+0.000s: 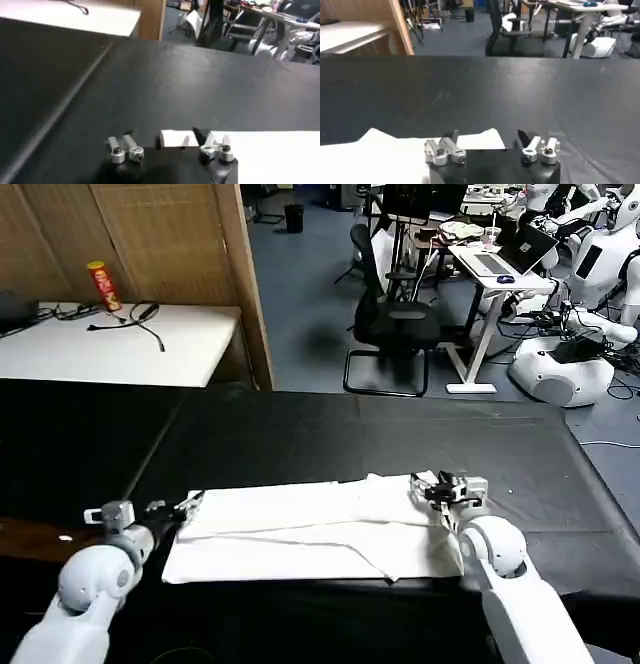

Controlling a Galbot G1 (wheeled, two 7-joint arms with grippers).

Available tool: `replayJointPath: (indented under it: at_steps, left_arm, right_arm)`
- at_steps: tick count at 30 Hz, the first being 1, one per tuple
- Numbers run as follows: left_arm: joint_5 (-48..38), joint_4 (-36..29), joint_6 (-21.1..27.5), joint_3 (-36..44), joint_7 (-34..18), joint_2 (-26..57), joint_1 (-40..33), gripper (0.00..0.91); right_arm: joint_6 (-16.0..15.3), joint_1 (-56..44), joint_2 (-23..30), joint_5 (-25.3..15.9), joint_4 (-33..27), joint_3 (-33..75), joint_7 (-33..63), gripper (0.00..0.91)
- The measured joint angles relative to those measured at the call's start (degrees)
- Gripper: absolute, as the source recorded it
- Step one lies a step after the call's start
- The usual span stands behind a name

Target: Fold and organize the clothes.

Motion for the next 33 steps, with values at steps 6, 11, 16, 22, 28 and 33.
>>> replayJointPath:
  at_steps: [6,11,16,22,28,33]
  left_arm:
    - [-0.1,0.4,0.8,0.1,1.8,-0.5,0.1,0.000]
    - [6.8,1.8,-3.3,1.1,3.8,-0.8,-1.0,0.000]
    - [13.1,4.3,-6.4,3.0,4.7,0.3,-3.7,0.000]
    - [13.3,5.4,-6.6,3.7,4.6,1.4,-5.9,0.878]
    - [13.6,5.2,-8.1,2.6,4.4,2.0,-5.3,0.878]
    - [13.4,4.2,-8.2,1.6,4.4,2.6,-4.4,0.878]
  right_arm:
    - [0.7,-0.8,0.1,-1.1,0.1,0.3,0.0,0.156]
    - [1.9,-2.1,1.3,-4.6,1.1,1.0,1.0,0.029]
    - [3.0,-4.3,4.2,-8.1,3.0,2.7,2.4,0.020]
    - [3.6,-5.5,5.3,-7.9,4.3,3.3,-1.3,0.878]
    - [5.2,-6.3,3.2,-5.4,6.8,4.6,-3.8,0.878]
    - [5.3,-8.1,1.5,-4.3,10.7,5.8,-4.0,0.878]
